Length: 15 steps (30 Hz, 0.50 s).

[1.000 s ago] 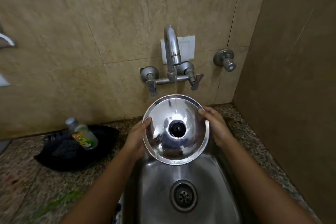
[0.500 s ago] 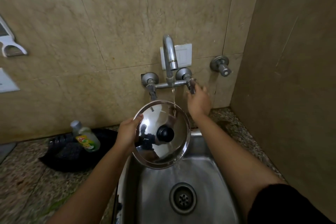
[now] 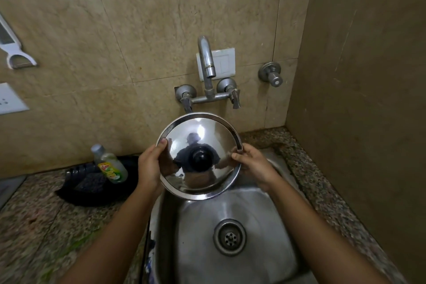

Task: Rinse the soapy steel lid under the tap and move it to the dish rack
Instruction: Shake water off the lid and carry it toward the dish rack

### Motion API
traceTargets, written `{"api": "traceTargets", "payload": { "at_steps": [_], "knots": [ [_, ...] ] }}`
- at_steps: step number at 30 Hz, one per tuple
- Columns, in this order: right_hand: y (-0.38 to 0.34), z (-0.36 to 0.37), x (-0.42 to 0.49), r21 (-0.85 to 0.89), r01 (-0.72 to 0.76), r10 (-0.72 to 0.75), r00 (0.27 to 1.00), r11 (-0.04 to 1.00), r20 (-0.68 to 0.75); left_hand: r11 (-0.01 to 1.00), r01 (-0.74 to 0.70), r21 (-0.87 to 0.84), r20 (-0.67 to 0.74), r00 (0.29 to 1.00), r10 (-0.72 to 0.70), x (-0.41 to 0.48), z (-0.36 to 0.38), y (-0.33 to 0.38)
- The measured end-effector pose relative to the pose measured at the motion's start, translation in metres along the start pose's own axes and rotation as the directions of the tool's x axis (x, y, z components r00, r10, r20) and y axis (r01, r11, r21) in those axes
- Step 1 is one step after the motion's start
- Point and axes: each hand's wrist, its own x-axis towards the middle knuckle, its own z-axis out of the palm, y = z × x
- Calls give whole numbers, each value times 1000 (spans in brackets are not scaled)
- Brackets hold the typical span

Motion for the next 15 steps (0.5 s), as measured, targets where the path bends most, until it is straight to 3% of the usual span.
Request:
{"api": "traceTargets", "payload": {
  "at_steps": [4, 11, 15],
  "knots": [
    [-19, 3, -17, -58, 169, -174, 982, 984, -80, 997, -75, 12, 29, 997, 74, -5, 0, -18],
    [-48, 12, -42, -291, 381, -409, 912, 878, -41, 959, -141, 246, 122, 986, 113, -14, -3, -35],
    [-53, 16, -49, -325, 423, -460, 887, 846, -44, 944, -158, 288, 141, 983, 121, -14, -3, -38]
  ]
}}
